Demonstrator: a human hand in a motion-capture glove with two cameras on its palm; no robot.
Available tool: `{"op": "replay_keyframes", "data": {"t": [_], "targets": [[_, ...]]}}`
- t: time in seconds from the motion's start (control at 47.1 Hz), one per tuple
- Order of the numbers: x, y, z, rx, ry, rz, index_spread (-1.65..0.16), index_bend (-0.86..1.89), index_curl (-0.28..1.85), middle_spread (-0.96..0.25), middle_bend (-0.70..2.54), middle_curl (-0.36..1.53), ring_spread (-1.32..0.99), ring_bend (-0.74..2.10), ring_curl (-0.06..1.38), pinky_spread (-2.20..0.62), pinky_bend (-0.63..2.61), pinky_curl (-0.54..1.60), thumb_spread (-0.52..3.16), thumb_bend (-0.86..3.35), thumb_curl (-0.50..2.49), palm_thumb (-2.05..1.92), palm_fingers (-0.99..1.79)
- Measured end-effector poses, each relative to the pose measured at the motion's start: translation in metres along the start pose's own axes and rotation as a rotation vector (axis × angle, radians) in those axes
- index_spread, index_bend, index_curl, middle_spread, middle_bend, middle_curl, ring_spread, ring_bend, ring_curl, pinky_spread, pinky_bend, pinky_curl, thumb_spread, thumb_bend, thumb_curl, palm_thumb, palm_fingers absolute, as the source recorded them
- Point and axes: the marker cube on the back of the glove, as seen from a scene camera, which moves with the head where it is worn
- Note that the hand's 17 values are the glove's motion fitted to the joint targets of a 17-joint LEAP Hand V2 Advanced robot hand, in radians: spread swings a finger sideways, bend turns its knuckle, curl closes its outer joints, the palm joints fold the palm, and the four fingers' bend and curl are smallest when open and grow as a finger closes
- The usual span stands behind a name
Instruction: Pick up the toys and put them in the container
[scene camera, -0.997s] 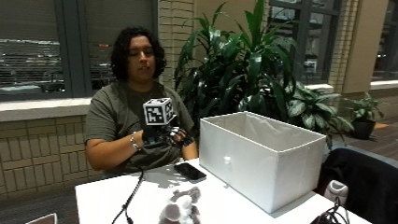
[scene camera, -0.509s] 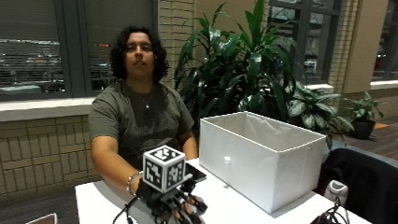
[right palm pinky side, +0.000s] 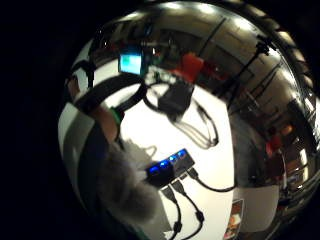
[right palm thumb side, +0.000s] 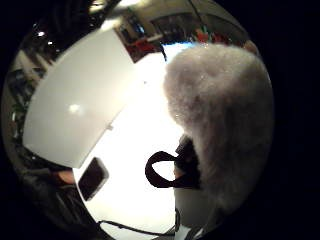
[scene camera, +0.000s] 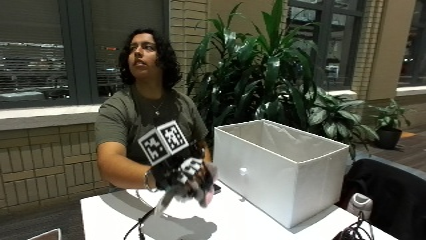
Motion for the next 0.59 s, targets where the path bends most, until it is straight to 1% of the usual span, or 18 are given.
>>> {"op": "replay_keyframes", "data": {"t": [0.085,0.127,0.17,0.191,0.255,0.339,0.403,0.445,0.467,0.53,0.594], "targets": [[-0.050,-0.007,-0.055,0.055,-0.068,-0.111,-0.35,0.25,0.18,-0.31,0.96,0.58,-0.44,1.19,0.48,-0.34,0.90,0.39,1.25,0.19,0.41,0.38,1.17],[-0.080,-0.010,-0.083,0.086,-0.096,-0.224,-0.35,0.28,0.19,-0.31,0.97,0.60,-0.43,1.20,0.49,-0.35,0.91,0.40,1.24,0.19,0.43,0.40,1.18],[-0.111,-0.010,-0.109,0.106,-0.150,-0.376,-0.35,0.32,0.21,-0.31,0.99,0.61,-0.43,1.21,0.50,-0.36,0.92,0.41,1.22,0.18,0.45,0.40,1.19],[-0.125,-0.011,-0.120,0.113,-0.171,-0.422,-0.35,0.34,0.22,-0.31,1.00,0.62,-0.43,1.21,0.51,-0.37,0.93,0.41,1.21,0.18,0.46,0.40,1.18],[-0.164,-0.030,-0.148,0.137,-0.161,-0.413,-0.35,0.38,0.24,-0.31,1.01,0.64,-0.43,1.22,0.52,-0.37,0.95,0.43,1.19,0.18,0.49,0.41,1.17],[-0.215,-0.060,-0.179,0.147,-0.203,-0.490,-0.36,0.44,0.28,-0.31,1.03,0.66,-0.43,1.23,0.53,-0.38,0.96,0.43,1.16,0.16,0.53,0.40,1.16],[-0.247,-0.086,-0.189,0.106,-0.256,-0.458,-0.35,0.47,0.30,-0.31,1.03,0.67,-0.42,1.23,0.54,-0.39,0.97,0.44,1.13,0.15,0.55,0.40,1.14],[-0.268,-0.102,-0.189,0.078,-0.266,-0.422,-0.36,0.49,0.32,-0.30,1.04,0.68,-0.42,1.23,0.55,-0.39,0.98,0.44,1.12,0.14,0.57,0.40,1.13],[-0.275,-0.109,-0.186,0.072,-0.242,-0.428,-0.36,0.50,0.32,-0.30,1.05,0.69,-0.42,1.24,0.55,-0.39,0.98,0.44,1.11,0.13,0.58,0.40,1.13],[-0.294,-0.126,-0.174,0.058,-0.161,-0.507,-0.35,0.51,0.34,-0.30,1.05,0.70,-0.42,1.24,0.56,-0.39,0.99,0.45,1.10,0.13,0.60,0.40,1.12],[-0.317,-0.140,-0.164,0.017,-0.194,-0.527,-0.36,0.53,0.37,-0.30,1.05,0.71,-0.42,1.24,0.56,-0.39,1.00,0.45,1.07,0.11,0.62,0.39,1.11]]}}
